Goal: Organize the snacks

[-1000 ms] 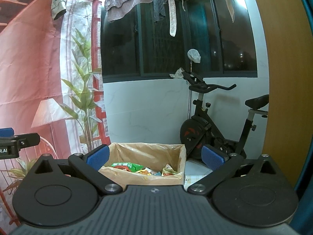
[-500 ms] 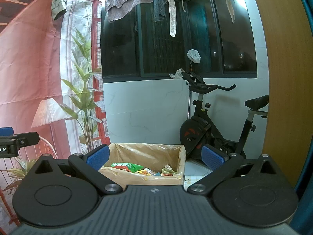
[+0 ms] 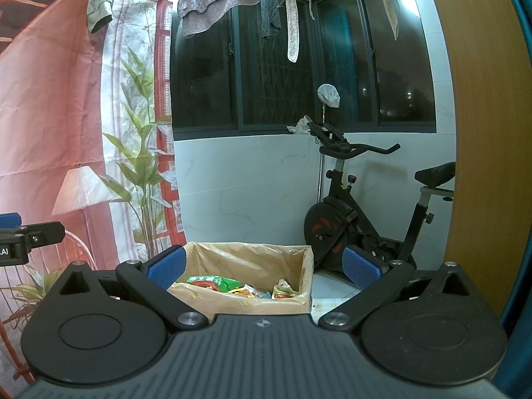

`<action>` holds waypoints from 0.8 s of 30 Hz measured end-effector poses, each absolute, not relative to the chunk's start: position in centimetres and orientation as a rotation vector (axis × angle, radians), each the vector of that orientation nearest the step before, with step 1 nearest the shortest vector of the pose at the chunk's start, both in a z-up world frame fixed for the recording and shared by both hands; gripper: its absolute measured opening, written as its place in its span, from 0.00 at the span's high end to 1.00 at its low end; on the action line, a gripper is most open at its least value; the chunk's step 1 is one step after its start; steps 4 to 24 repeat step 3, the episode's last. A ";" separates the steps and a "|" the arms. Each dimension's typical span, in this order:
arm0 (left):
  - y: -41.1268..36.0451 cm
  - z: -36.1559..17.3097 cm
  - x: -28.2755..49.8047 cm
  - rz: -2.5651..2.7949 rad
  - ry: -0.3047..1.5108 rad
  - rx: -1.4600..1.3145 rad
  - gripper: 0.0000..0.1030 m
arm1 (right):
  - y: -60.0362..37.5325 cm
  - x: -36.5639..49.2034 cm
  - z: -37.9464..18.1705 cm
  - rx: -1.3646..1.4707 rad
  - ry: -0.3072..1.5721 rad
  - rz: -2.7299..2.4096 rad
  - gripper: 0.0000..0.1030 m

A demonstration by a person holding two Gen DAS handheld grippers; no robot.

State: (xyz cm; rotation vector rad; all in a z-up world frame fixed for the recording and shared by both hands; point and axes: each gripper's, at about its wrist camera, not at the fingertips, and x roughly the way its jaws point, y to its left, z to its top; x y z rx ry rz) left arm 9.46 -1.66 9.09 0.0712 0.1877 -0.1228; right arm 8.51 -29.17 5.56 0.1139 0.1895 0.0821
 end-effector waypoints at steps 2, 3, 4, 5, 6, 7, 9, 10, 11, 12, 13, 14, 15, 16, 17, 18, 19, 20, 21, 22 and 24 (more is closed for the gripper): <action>-1.5 9.1 9.5 -0.124 0.188 0.070 0.04 | -29.2 8.5 5.6 0.114 0.190 0.082 0.01; -1.5 9.1 9.5 -0.124 0.189 0.071 0.04 | -29.2 8.5 5.6 0.114 0.189 0.083 0.01; -1.5 9.1 9.5 -0.124 0.189 0.071 0.04 | -29.2 8.5 5.6 0.114 0.189 0.083 0.01; -1.5 9.1 9.5 -0.124 0.189 0.071 0.04 | -29.2 8.5 5.6 0.114 0.189 0.083 0.01; -1.5 9.1 9.5 -0.124 0.189 0.071 0.04 | -29.2 8.5 5.6 0.114 0.189 0.083 0.01; -1.5 9.1 9.5 -0.124 0.189 0.071 0.04 | -29.2 8.5 5.6 0.114 0.189 0.083 0.01; -1.5 9.1 9.5 -0.124 0.189 0.071 0.04 | -29.2 8.5 5.6 0.114 0.189 0.083 0.01; -1.5 9.1 9.5 -0.124 0.189 0.071 0.04 | -29.2 8.5 5.6 0.114 0.189 0.083 0.01; -1.5 9.1 9.5 -0.124 0.189 0.071 0.04 | -29.2 8.5 5.6 0.114 0.189 0.083 0.01; -1.5 9.1 9.5 -0.124 0.189 0.071 0.04 | -29.2 8.5 5.6 0.114 0.189 0.083 0.01; -1.5 9.1 9.5 -0.124 0.189 0.071 0.04 | -29.2 8.5 5.6 0.114 0.189 0.083 0.01; -1.5 9.1 9.5 -0.124 0.189 0.071 0.04 | -29.2 8.5 5.6 0.114 0.189 0.083 0.01; -1.5 9.1 9.5 -0.124 0.189 0.071 0.04 | -29.2 8.5 5.6 0.114 0.189 0.083 0.01; -1.5 9.1 9.5 -0.124 0.189 0.071 0.04 | -29.2 8.5 5.6 0.114 0.189 0.083 0.01; -1.5 9.1 9.5 -0.124 0.189 0.071 0.04 | -29.2 8.5 5.6 0.114 0.189 0.083 0.01; -1.5 9.1 9.5 -0.124 0.189 0.071 0.04 | -29.2 8.5 5.6 0.114 0.189 0.083 0.01; -1.5 9.1 9.5 -0.124 0.189 0.071 0.04 | -29.2 8.5 5.6 0.114 0.189 0.083 0.01; -1.5 9.1 9.5 -0.124 0.189 0.071 0.04 | -29.2 8.5 5.6 0.114 0.189 0.083 0.01; -1.5 9.1 9.5 -0.124 0.189 0.071 0.04 | -29.2 8.5 5.6 0.114 0.189 0.083 0.01; -1.5 9.1 9.5 -0.124 0.189 0.071 0.04 | -29.2 8.5 5.6 0.114 0.189 0.083 0.01; -1.5 9.1 9.5 -0.124 0.189 0.071 0.04 | -29.2 8.5 5.6 0.114 0.189 0.083 0.01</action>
